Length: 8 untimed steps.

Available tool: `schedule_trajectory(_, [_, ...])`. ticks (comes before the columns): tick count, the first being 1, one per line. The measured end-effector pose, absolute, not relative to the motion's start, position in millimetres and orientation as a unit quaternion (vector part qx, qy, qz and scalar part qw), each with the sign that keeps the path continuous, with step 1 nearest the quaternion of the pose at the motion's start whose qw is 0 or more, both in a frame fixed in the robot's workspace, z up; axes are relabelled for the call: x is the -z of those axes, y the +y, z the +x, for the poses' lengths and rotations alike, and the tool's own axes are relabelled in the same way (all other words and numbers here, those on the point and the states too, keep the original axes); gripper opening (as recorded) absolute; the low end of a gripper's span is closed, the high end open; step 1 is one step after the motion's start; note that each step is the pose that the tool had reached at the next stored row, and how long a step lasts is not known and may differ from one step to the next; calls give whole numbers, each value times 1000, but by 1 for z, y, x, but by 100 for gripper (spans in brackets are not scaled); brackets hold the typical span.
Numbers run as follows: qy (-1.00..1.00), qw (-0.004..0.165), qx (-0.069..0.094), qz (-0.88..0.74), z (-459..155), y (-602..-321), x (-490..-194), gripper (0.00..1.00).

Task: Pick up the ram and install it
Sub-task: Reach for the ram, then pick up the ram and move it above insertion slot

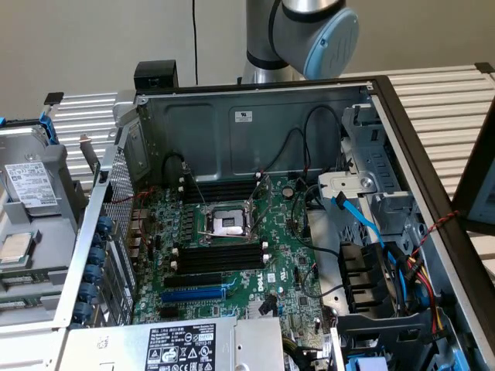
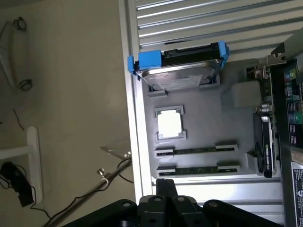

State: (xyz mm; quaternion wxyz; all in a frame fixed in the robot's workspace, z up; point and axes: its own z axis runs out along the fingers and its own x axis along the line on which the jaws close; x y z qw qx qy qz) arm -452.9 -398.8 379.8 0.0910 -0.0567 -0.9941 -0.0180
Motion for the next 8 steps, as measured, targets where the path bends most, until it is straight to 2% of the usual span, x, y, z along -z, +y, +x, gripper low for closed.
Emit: schedule_trajectory(8, [-995, 92, 15, -20, -460, -399, -378, 10])
